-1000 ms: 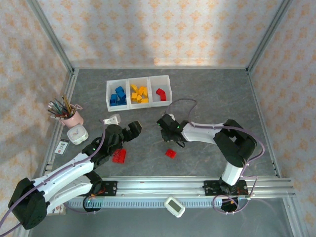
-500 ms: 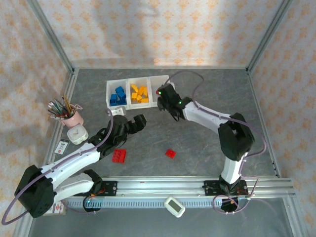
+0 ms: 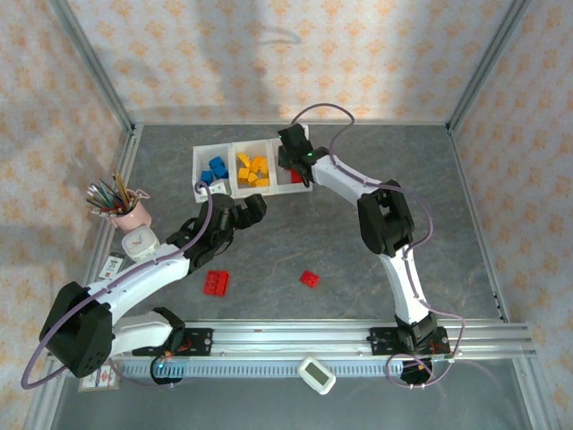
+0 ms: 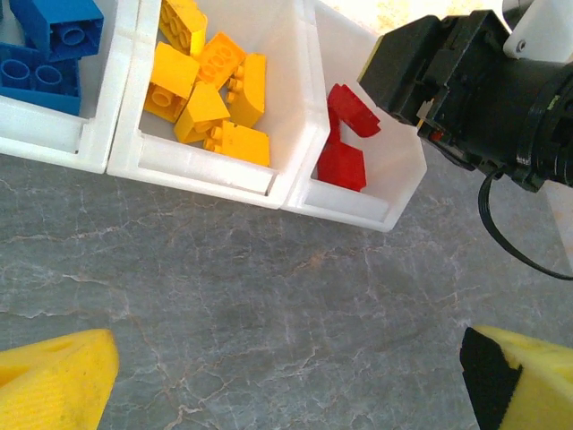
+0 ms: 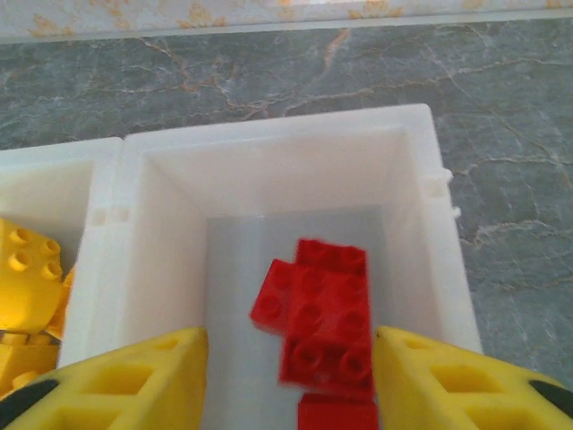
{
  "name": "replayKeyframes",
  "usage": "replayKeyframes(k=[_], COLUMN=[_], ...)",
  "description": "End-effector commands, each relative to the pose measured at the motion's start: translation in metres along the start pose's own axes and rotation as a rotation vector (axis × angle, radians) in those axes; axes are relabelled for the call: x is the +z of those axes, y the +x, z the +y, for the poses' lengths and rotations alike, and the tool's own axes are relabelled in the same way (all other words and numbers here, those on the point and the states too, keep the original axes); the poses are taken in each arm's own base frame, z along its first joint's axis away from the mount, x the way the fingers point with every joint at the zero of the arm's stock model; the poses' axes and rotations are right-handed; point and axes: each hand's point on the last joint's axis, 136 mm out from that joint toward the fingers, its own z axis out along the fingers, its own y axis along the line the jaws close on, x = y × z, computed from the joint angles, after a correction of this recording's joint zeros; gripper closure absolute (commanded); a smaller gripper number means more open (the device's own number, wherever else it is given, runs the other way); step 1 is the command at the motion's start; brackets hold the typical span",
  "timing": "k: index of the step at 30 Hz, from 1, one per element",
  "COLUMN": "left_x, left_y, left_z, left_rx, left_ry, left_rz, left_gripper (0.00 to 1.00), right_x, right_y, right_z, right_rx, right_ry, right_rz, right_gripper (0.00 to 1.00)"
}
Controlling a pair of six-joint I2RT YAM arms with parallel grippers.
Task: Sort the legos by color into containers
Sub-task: Place the lego in the container, then pick up the lego from the bottom-center of the table.
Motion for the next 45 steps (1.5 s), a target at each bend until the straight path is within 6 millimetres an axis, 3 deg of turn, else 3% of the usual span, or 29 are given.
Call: replayKeyframes(k=[1, 5, 10, 15, 21, 26, 33, 39, 45], left_x=[-0.001, -0.005, -0.010, -0.013, -0.020, -0.029, -0.039, -0.046, -0.050], left_y=[-0.013, -0.015, -0.006, 0.010, 0.026, 0.039, 0.054, 0.056, 0.056], left_z=[-0.012, -0.013, -0.014, -0.011, -0.008, -0.007, 0.011, 0.028, 0.037], left_rx=[0.014, 0.015, 0.012, 0.017, -0.027, -0.083, -0.106, -0.100, -0.106], left_ry=[0.033, 0.046, 0.070, 0.077, 0.099, 0.127, 0.100, 0.058, 0.037], left_rz=[-0.032, -0.037, -0.004, 0.046, 0.058, 0.055, 0.074, 0.060, 0.043], left_gripper=[0.01, 0.01, 0.01, 0.01, 0.01, 0.01, 0.01, 0.01, 0.01], right_x=[-0.021, -0.045, -0.082, -0.117, -0.146, -0.167, -0.187, -0.197, -0.209], right_y=[-0.018, -0.012, 0.011, 0.056, 0.120, 0.173, 0.237, 0.277, 0.303], right_z=[0.003, 0.007, -0.002, -0.011, -0.025, -0.032, -0.035, -0.025, -0.015], right_rx=[-0.017, -0.008, 0.005, -0.012, -0.062, -0.096, -0.146, -0.162, -0.195], right_ry=[-0.002, -0.073, -0.115, -0.150, -0.137, -0.129, -0.130, -0.194, -0.185], right_rz=[-0.021, -0.008, 0.024, 0.088, 0.184, 0.269, 0.365, 0.442, 0.476], right_gripper=[0.48, 0.47, 0.41, 0.36, 0.30, 0.25, 0.19, 0.17, 0.17])
